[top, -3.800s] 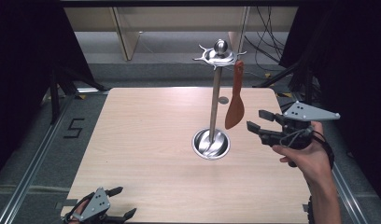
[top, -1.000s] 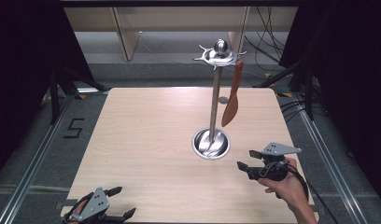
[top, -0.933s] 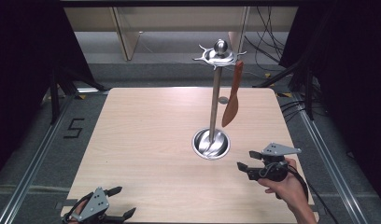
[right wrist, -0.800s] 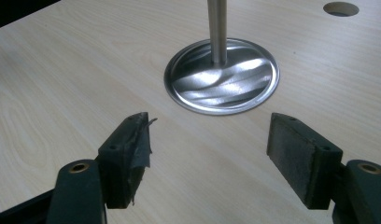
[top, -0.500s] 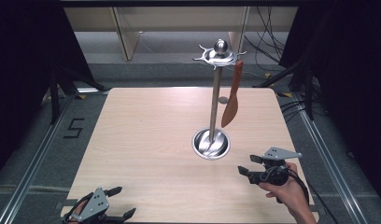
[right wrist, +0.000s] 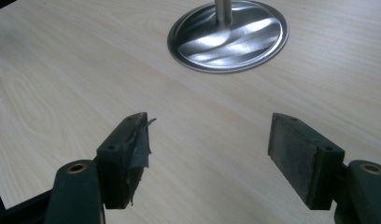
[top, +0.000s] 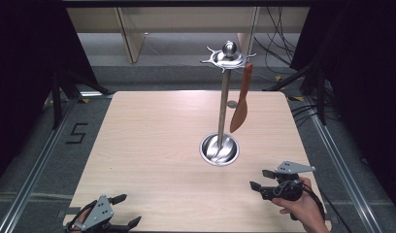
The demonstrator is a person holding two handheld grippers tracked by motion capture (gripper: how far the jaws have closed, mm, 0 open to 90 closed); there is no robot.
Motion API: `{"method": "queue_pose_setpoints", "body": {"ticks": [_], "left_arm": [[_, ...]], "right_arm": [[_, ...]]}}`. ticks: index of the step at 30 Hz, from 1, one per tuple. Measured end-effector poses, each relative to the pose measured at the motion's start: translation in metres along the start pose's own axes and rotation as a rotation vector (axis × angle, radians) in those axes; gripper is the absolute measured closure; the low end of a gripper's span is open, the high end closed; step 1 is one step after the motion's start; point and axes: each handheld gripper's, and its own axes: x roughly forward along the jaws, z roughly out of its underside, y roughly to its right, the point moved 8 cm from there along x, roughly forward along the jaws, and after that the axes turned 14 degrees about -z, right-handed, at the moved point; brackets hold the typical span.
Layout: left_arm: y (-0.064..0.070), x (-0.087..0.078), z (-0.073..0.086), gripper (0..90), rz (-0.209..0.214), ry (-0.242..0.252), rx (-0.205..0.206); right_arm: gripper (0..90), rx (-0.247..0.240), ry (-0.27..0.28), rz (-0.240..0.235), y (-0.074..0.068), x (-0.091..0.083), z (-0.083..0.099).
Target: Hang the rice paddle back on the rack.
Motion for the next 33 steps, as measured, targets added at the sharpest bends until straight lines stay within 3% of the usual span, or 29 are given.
{"method": "queue_pose_setpoints", "body": {"ticks": [2,3,4,5,6,8,9,12,13,14,15,19,20,21,25,27,28,32,33], "left_arm": [[0.001,0.001,0.000,16.3,0.000,0.006,-0.007],[0.003,0.000,0.001,16.3,-0.001,-0.004,-0.045],[0.003,0.000,0.000,16.3,0.000,-0.003,-0.044],[0.001,0.001,0.000,16.3,0.000,0.009,-0.005],[0.000,0.000,0.000,16.3,0.001,0.000,0.000],[0.001,0.000,0.000,16.3,0.001,0.001,0.000],[0.001,0.000,0.000,16.3,0.001,0.005,-0.004],[0.001,0.001,0.000,16.3,0.001,0.008,-0.006],[0.001,0.001,0.000,16.3,-0.002,0.007,-0.002],[0.000,0.000,0.000,16.3,-0.001,-0.001,0.006],[0.000,0.000,0.000,16.3,-0.001,0.000,0.005],[0.000,0.000,0.000,16.3,-0.001,0.000,0.005],[-0.001,-0.001,0.001,16.3,-0.005,-0.009,0.016],[-0.001,0.000,0.001,16.3,-0.004,-0.006,0.015],[0.003,0.000,0.000,16.3,-0.001,-0.002,-0.038],[0.004,0.000,0.001,16.3,0.000,-0.004,-0.040],[0.004,0.001,0.000,16.3,-0.004,-0.001,-0.042],[0.002,0.001,0.000,16.3,0.002,0.006,0.001],[0.002,0.001,0.000,16.3,0.001,0.007,0.000]], "right_arm": [[30.1,0.005,0.003,-0.004,-0.001,0.001,0.002],[30.0,-0.023,-0.001,0.004,0.001,-0.001,0.002],[29.8,0.006,-0.004,0.001,-0.001,-0.001,0.004],[29.7,0.005,0.005,0.001,-0.001,0.000,0.004],[29.7,0.003,-0.001,0.007,-0.001,-0.001,0.005],[29.2,-0.026,-0.003,0.007,0.001,0.000,0.007],[29.0,0.014,-0.009,0.008,-0.003,0.000,0.010],[28.9,0.018,-0.010,0.007,-0.003,0.001,0.014],[28.8,-0.004,-0.011,0.016,-0.001,0.001,0.014],[28.6,0.026,-0.021,0.009,-0.004,0.001,0.017],[28.6,0.006,-0.024,0.018,-0.003,0.000,0.018],[28.3,0.006,-0.028,0.022,-0.004,-0.001,0.024],[28.3,0.025,-0.018,0.015,-0.006,0.000,0.026],[28.3,-0.001,-0.032,0.024,-0.003,-0.002,0.027],[28.1,0.007,-0.033,0.031,-0.005,-0.001,0.033],[28.0,-0.015,-0.042,0.035,-0.004,-0.001,0.035],[28.0,0.010,-0.036,0.034,-0.007,-0.001,0.037],[27.8,-0.018,-0.038,0.043,-0.007,-0.003,0.039],[27.8,-0.001,-0.031,0.047,-0.008,-0.003,0.040]]}}
